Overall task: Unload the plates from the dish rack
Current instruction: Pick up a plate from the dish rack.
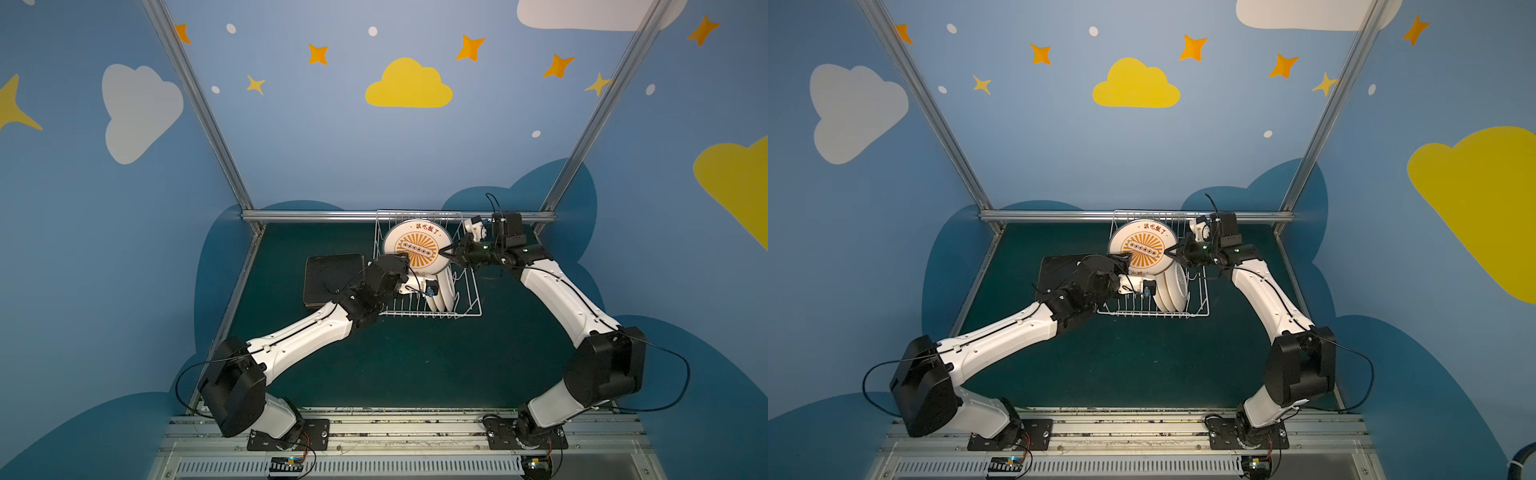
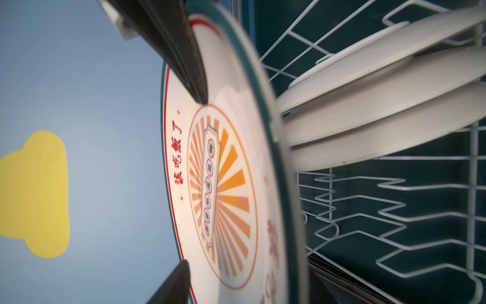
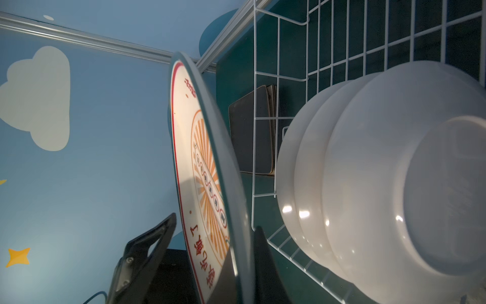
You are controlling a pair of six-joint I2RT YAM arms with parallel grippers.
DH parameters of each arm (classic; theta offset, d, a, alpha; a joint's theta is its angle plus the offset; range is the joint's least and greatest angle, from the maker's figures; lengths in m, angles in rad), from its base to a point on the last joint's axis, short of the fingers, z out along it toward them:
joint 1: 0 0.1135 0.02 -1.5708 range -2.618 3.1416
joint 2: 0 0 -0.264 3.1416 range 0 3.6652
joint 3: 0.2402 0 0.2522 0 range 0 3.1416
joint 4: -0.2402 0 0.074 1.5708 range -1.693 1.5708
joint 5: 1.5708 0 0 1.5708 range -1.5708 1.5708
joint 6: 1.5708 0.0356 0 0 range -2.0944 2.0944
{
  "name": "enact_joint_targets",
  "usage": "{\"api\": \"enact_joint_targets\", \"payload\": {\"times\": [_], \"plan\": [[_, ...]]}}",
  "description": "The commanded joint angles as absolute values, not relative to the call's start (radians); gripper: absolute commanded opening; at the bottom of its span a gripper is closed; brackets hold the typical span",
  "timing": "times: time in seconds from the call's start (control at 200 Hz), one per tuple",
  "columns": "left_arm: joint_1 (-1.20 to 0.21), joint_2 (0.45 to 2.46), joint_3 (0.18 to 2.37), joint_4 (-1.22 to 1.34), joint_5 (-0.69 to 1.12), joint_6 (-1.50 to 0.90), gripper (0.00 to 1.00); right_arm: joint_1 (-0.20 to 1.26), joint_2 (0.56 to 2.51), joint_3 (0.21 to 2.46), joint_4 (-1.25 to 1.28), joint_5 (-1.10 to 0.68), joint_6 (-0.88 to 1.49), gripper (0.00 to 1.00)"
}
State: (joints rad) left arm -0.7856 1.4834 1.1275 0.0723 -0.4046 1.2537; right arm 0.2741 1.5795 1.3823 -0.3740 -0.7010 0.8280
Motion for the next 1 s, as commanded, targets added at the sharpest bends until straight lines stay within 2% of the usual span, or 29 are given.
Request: {"api": "enact_joint_targets", "payload": {"times": [0.0,0.075,0.115,0.26,0.35,0.651,0.876,0.996], "plan": [[-0.784,1.486,1.135,0.117,-0.427,1.201,0.8,0.257,1.539,1.375,-0.242,-0.778,0.873,0.0],[-0.784,1.479,1.149,0.105,-0.415,1.149,0.95,0.252,1.531,1.362,-0.196,-0.782,0.902,0.0],[-0.782,1.472,1.158,0.102,-0.404,1.109,0.99,0.25,1.522,1.349,-0.166,-0.774,0.913,0.0],[-0.756,1.415,1.225,0.011,-0.305,0.862,1.0,0.238,1.494,1.323,-0.129,-0.738,0.922,0.0],[-0.722,1.357,1.269,-0.036,-0.182,0.649,1.0,0.233,1.479,1.312,-0.13,-0.721,0.9,0.0],[-0.475,1.289,1.346,-0.087,0.213,0.03,1.0,0.219,1.435,1.271,-0.11,-0.71,0.838,0.0],[-0.355,1.353,1.391,-0.119,0.495,-0.214,1.0,0.219,1.416,1.255,-0.088,-0.718,0.804,0.0],[-0.348,1.441,1.486,-0.25,0.541,-0.25,0.99,0.219,1.408,1.238,-0.058,-0.735,0.801,0.0]]}}
